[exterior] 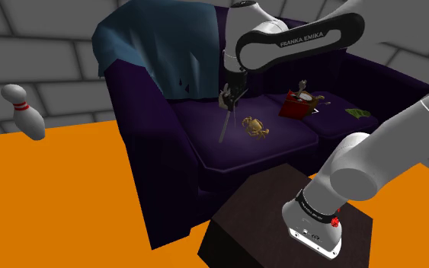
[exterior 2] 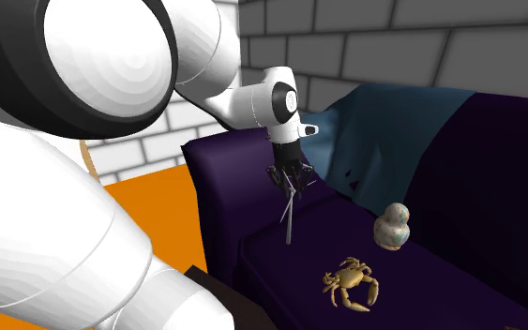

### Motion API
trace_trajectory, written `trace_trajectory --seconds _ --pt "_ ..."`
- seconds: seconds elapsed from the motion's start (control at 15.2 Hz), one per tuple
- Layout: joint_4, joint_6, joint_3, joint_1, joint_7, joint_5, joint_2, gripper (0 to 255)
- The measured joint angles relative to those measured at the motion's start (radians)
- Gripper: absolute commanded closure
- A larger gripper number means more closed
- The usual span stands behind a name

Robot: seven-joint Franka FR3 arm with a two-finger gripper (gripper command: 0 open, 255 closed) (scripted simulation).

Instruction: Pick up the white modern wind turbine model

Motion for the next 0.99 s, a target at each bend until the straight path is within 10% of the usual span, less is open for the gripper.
trace_trajectory --seconds 0.99 --pt "0.146 -0.189 0.001 0.003 -0.04 0.017 -0.047 255"
